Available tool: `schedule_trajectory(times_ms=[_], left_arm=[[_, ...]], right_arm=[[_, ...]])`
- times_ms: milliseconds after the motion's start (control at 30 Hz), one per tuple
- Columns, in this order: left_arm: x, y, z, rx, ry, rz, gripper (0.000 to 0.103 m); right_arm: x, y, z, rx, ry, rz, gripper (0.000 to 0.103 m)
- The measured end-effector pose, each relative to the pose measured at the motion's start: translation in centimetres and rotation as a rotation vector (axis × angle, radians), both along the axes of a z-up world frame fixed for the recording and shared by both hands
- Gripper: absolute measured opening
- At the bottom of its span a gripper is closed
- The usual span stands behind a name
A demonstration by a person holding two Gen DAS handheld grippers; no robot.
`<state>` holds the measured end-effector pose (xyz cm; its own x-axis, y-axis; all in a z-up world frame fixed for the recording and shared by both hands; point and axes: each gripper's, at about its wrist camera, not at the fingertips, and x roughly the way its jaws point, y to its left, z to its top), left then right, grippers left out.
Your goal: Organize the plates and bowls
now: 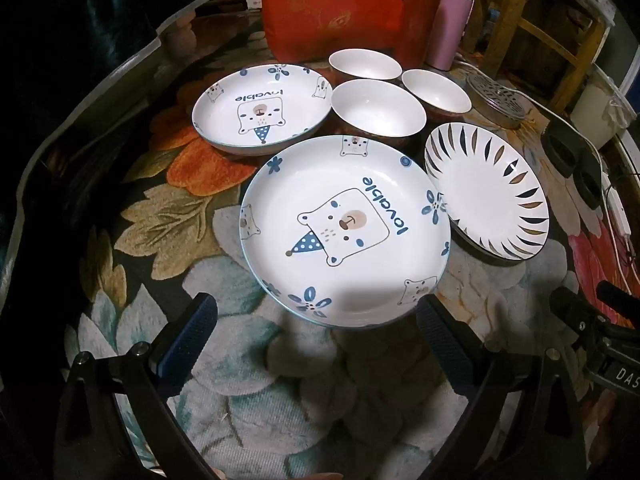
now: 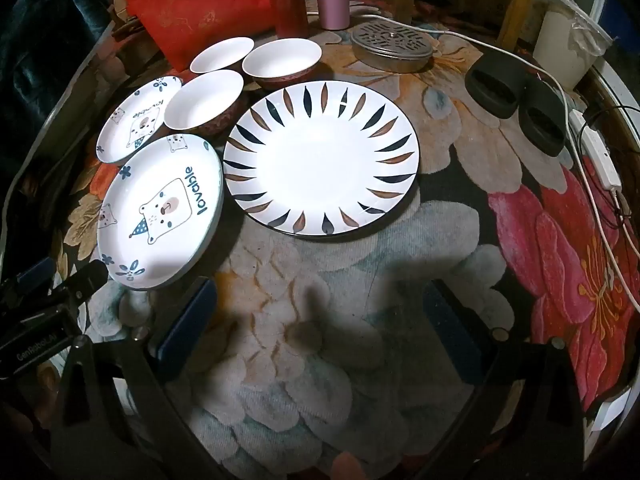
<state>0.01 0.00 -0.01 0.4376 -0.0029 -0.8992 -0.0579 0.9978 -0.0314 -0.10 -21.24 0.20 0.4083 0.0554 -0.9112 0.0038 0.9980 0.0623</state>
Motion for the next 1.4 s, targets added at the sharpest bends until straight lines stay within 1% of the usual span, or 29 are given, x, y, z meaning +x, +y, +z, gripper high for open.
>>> schedule_trajectory(times_ms=[800, 900, 1033, 1167, 1400], left_arm=[[-0.1, 0.0, 0.0, 0.000, 0.004, 0.000, 0.100], [0.1, -0.4, -0.3, 0.001, 0.005, -0.002, 0.100], [0.2, -0.8, -0.5, 0.009, 0.011, -0.013, 0.100], [0.9, -1.2, -0.6, 0.014, 0.021, -0.021, 0.100], [1.9, -1.8, -0.7, 0.015, 0.021, -0.012, 0.101]], right_arm=[[0.1, -0.8, -0.3, 0.006, 0.003, -0.013, 0.103], [0.0, -1.0, -0.3, 0.008, 0.005, -0.018, 0.103], [0.1, -1.6, -0.5, 0.013, 0.018, -0.028, 0.103], [0.7, -2.6, -0.9, 0.026, 0.051, -0.055, 0.103], [1.3, -4.0, -0.6, 0.042, 0.047, -0.085, 0.103]])
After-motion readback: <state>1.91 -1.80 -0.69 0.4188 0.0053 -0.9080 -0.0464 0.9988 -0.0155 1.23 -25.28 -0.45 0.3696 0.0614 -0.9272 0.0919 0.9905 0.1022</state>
